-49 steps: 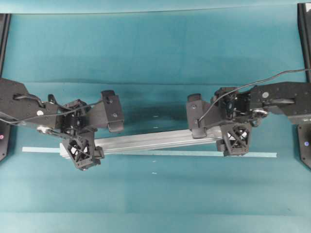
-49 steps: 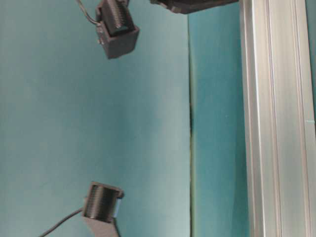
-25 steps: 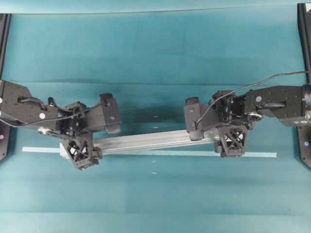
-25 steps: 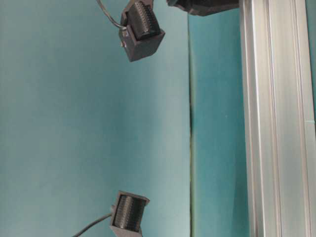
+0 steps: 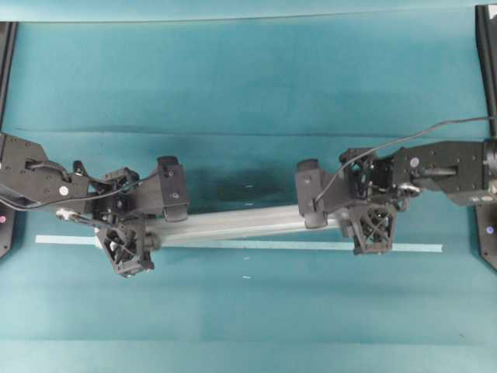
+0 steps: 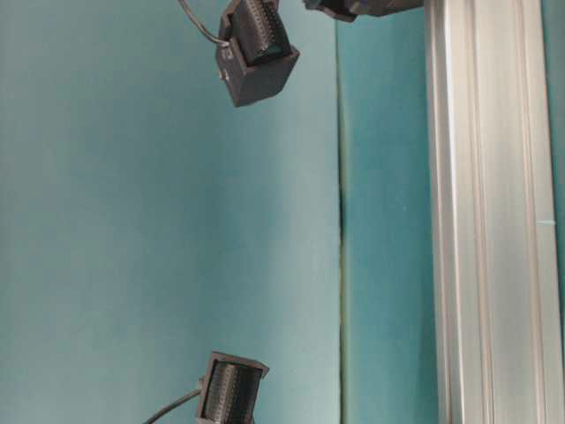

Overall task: Lift the metal rail with both hands.
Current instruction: 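Lower both open grippers around the rail ends and close them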

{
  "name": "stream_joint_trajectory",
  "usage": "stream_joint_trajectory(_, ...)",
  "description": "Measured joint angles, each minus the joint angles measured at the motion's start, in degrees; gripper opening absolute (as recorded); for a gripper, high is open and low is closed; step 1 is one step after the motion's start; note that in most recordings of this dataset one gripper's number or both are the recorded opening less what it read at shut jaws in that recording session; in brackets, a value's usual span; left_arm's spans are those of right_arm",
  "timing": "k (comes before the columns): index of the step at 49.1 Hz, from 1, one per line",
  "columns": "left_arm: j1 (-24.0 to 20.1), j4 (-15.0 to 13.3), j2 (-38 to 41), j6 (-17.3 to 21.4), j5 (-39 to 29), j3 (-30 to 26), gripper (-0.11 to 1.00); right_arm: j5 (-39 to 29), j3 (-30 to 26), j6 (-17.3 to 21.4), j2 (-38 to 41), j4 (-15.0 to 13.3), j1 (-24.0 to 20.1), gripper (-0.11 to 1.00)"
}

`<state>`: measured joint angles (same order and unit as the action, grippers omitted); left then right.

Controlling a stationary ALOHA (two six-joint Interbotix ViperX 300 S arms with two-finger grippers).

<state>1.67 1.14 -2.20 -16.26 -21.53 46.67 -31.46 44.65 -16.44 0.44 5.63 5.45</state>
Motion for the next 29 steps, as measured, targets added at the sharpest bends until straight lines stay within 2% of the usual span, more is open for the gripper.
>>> stream_joint_trajectory(29, 0.3, 0.2, -0.1, 0.0, 0.7, -0.1, 0.33, -0.4, 0.0, -0.1, 0.0, 0.1, 0.1, 0.38)
